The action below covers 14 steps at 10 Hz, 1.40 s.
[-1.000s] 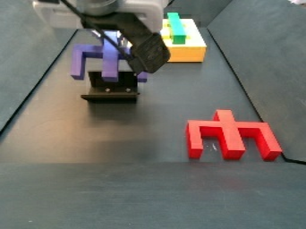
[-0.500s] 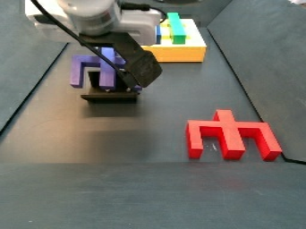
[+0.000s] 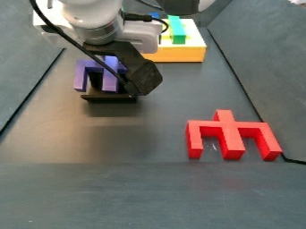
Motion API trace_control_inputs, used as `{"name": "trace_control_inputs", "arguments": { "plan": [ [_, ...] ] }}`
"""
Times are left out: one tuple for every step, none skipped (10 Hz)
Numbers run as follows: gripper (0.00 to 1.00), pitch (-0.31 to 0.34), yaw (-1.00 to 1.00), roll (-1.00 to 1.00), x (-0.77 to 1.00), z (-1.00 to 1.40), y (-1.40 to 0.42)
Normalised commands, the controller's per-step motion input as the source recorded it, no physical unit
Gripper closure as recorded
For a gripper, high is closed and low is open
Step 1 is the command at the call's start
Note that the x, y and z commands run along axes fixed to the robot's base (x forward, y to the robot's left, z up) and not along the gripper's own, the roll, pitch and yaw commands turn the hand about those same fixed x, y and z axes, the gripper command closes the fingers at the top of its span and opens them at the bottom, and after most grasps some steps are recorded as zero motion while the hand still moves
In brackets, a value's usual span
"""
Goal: Pick up the purple object. Move up. Place the purple object on the fixture. Regrasp the purple object. Move to above the board. Insert the purple object.
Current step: Place the purple object on the fixture, then regrasp the purple object.
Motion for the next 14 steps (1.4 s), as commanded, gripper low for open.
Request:
{"name": "trace_control_inputs", "arguments": {
  "plan": [
    [1.00, 0.000, -0.11, 0.00, 0.17, -0.20, 0.10],
    [1.00, 0.000, -0.09, 0.00, 0.09, -0.18, 0.07],
    [1.00, 0.000, -0.09, 0.00, 0.06, -0.18, 0.05],
    [1.00, 0.000, -0.05, 0.00, 0.03, -0.09, 0.00],
    [1.00, 0.000, 0.00, 0.00, -0.04, -0.05, 0.00],
    [1.00, -0.011, 0.00, 0.00, -0.01, 0.00, 0.00],
    [1.00, 0.000, 0.00, 0.00, 0.00, 0.00, 0.00],
    [0.00, 0.000, 0.00, 0.00, 0.00, 0.00, 0.00],
    [0.00, 0.023, -0.07, 0.13, 0.00, 0.34, 0.01],
    [0.00, 0.000, 0.00, 0.27, 0.06, 0.42, 0.00],
    [0.00, 0.003, 0.00, 0.42, 0.07, 0.39, 0.00],
    [0.00, 0.031, 0.00, 0.52, 0.03, 0.32, 0.00],
    [0.00, 0.009, 0.00, 0.63, 0.01, 0.24, 0.00],
    [0.00, 0.009, 0.00, 0.87, 0.00, 0.17, 0.00]
  ]
}}
